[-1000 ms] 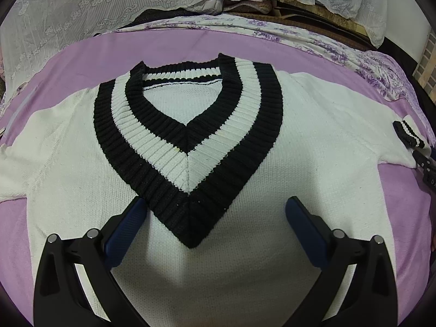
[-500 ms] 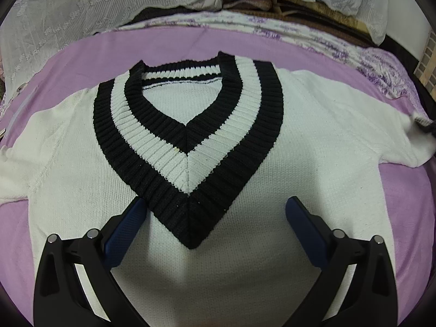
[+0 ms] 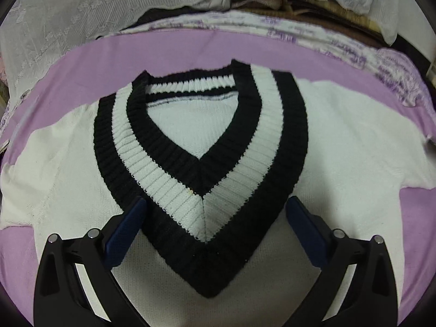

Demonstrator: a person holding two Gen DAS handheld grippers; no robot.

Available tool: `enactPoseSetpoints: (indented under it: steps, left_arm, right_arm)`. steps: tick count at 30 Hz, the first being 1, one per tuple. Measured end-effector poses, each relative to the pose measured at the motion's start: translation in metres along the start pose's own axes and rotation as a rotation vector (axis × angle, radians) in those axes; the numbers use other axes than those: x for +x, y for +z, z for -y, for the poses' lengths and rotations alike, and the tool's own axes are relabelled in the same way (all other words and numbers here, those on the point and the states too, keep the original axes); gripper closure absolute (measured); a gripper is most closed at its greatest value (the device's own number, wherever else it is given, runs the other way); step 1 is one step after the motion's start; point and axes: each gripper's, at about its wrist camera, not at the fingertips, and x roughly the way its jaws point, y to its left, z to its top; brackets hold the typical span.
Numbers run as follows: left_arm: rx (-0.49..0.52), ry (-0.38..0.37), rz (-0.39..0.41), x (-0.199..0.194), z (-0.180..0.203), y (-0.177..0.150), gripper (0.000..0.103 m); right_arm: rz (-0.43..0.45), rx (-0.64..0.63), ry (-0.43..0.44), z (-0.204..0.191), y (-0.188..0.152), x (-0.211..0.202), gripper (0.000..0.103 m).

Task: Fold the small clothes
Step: 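Lift the cuff with the right tool and fold the sleeve across the sweater body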

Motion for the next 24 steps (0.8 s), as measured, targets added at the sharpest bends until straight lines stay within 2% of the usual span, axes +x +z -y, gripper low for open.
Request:
enactPoseSetpoints:
  steps: [2, 4, 5, 7, 9, 11, 12, 13, 14, 16, 20, 22, 24]
  left_arm:
    - [0.001, -0.002, -0.002, 0.0, 0.0, 0.002, 0.004]
    - [0.0, -0.004, 0.004, 0.001, 0.0, 0.003, 0.004]
    - [-0.001, -0.005, 0.005, 0.002, 0.0, 0.003, 0.004]
    - [-0.005, -0.012, 0.008, 0.003, 0.0, 0.004, 0.004]
    - [-0.005, -0.012, 0.014, 0.004, 0.001, 0.003, 0.004]
    - [-0.005, -0.009, 0.016, 0.003, 0.002, 0.001, 0.004]
    - [-0.005, -0.011, 0.014, 0.002, 0.002, 0.0, 0.004]
    - [-0.005, -0.013, 0.01, 0.0, 0.001, -0.001, 0.004]
    - [-0.005, -0.016, 0.005, -0.002, 0.0, -0.001, 0.004]
    - [-0.014, -0.012, 0.013, -0.01, -0.007, 0.004, 0.004]
    - [0.003, 0.125, 0.111, -0.028, -0.026, 0.016, 0.004]
    - [-0.018, 0.167, 0.103, -0.025, -0.044, 0.02, 0.004]
    - [-0.06, 0.165, 0.063, -0.013, -0.061, 0.019, 0.004]
  right_arm:
    - [0.003, -0.09, -0.076, -0.011, -0.004, 0.008, 0.084]
    - [0.025, -0.176, -0.128, -0.024, -0.008, 0.011, 0.057]
    - [0.037, -0.212, -0.149, -0.027, -0.011, 0.01, 0.051]
    - [0.055, -0.28, -0.179, -0.037, -0.014, 0.012, 0.032]
    - [0.077, -0.355, -0.224, -0.048, -0.019, 0.014, 0.03]
    - [0.099, -0.388, -0.254, -0.054, -0.021, 0.013, 0.032]
    - [0.108, -0.394, -0.254, -0.054, -0.021, 0.011, 0.054]
    - [0.107, -0.391, -0.245, -0.054, -0.019, 0.011, 0.099]
    - [0.091, -0.353, -0.204, -0.048, -0.015, 0.01, 0.096]
    - [0.077, -0.237, -0.114, -0.034, -0.008, 0.004, 0.097]
    - [0.042, -0.003, 0.103, -0.009, 0.004, -0.008, 0.097]
    - [0.029, 0.101, 0.204, 0.0, 0.008, -0.013, 0.097]
    - [0.013, 0.198, 0.297, 0.002, 0.009, -0.014, 0.097]
